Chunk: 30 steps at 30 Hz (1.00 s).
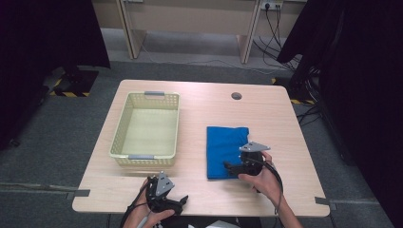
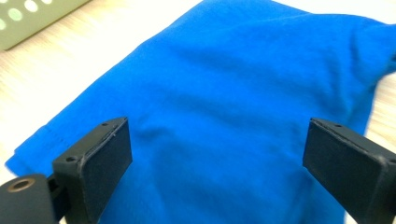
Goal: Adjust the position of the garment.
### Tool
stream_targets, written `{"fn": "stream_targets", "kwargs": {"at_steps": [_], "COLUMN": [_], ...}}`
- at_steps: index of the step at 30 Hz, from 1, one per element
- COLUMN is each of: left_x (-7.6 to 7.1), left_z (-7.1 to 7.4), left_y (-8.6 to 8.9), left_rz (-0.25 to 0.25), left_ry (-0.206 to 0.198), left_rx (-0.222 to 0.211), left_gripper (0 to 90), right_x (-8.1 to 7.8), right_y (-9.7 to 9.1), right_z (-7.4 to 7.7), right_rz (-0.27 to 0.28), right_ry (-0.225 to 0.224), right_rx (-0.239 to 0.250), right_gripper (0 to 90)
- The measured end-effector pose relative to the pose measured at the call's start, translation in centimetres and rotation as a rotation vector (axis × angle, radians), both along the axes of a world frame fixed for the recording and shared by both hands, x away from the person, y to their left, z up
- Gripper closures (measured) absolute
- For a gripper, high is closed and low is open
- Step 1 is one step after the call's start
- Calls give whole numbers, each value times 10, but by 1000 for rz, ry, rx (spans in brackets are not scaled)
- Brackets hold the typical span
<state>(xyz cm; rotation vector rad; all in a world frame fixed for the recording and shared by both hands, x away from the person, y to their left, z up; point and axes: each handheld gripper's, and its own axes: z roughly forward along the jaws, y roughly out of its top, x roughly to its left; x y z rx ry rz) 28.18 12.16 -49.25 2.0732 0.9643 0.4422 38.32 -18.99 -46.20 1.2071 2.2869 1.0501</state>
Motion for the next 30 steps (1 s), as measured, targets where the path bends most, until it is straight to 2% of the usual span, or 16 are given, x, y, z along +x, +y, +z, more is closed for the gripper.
{"fn": "stream_targets", "kwargs": {"at_steps": [15,30], "left_x": [0,0], "left_z": [0,0], "left_y": [0,0], "left_rz": [0,0], "left_ry": [0,-1], "left_rx": [-1,-1], "left_gripper": [0,0], "right_x": [-22,-45], "right_y": [-18,-35], "right_z": [8,-1], "right_rz": [3,2], "right_ry": [-29,-30], "right_rx": [25,32], "right_gripper": [85,88]}}
